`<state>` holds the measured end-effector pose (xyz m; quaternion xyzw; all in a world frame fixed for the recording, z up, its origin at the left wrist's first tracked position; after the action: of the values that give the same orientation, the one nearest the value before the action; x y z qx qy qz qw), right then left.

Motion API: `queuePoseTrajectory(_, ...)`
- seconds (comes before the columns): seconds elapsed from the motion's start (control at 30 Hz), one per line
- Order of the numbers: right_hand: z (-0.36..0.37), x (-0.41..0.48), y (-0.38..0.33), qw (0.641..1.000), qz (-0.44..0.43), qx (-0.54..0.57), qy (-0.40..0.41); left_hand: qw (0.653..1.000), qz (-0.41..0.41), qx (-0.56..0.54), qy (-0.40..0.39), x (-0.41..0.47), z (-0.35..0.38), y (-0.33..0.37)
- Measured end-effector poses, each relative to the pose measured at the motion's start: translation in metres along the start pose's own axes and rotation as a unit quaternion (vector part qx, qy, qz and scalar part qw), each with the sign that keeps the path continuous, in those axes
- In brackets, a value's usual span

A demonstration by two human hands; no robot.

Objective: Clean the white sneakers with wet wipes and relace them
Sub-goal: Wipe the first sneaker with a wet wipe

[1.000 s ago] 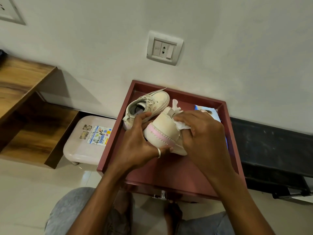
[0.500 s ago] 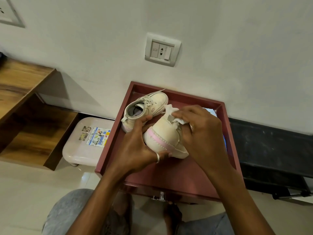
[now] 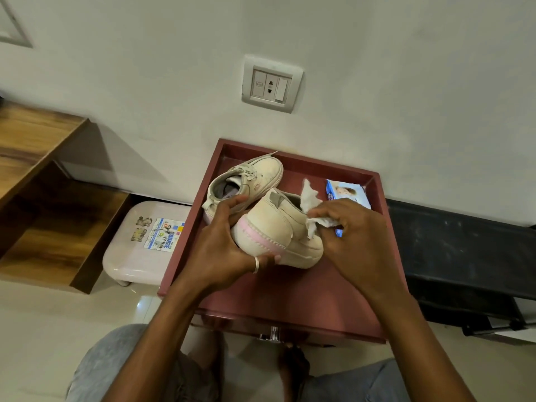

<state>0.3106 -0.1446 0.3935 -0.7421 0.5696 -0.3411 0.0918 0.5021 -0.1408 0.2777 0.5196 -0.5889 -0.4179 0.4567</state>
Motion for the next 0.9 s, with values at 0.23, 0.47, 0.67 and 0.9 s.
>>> queuePoseTrajectory(0.23, 0.008, -0.002, 0.005, 0.988, 0.080, 0.110, -0.067, 1.000, -0.002, 0.008, -0.006, 0.000, 0.001, 0.003)
queuePoseTrajectory(0.47, 0.014, 0.003, 0.015, 0.979, 0.156, 0.092, -0.096, 1.000, 0.002, 0.012, -0.016, -0.001, 0.002, 0.005)
queuePoseTrajectory(0.67, 0.007, 0.004, 0.008, 0.993, 0.070, -0.023, -0.096, 1.000, 0.003, 0.012, -0.023, 0.000, 0.003, 0.006)
queuePoseTrajectory(0.9, -0.004, 0.005, -0.014, 0.981, 0.079, 0.174, -0.023, 1.000, 0.002, 0.004, -0.025, 0.001, 0.004, 0.004)
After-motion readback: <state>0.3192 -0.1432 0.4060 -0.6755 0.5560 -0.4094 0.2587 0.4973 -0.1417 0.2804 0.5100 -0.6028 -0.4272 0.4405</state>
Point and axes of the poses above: each hand's wrist, its own x-axis towards the middle knuckle, its own z-axis out of the palm, y = z × x, the point moved 10 cm from there along x, towards the middle knuckle, and after that the axes turned 5 degrees about z, right-handed, at the moved point
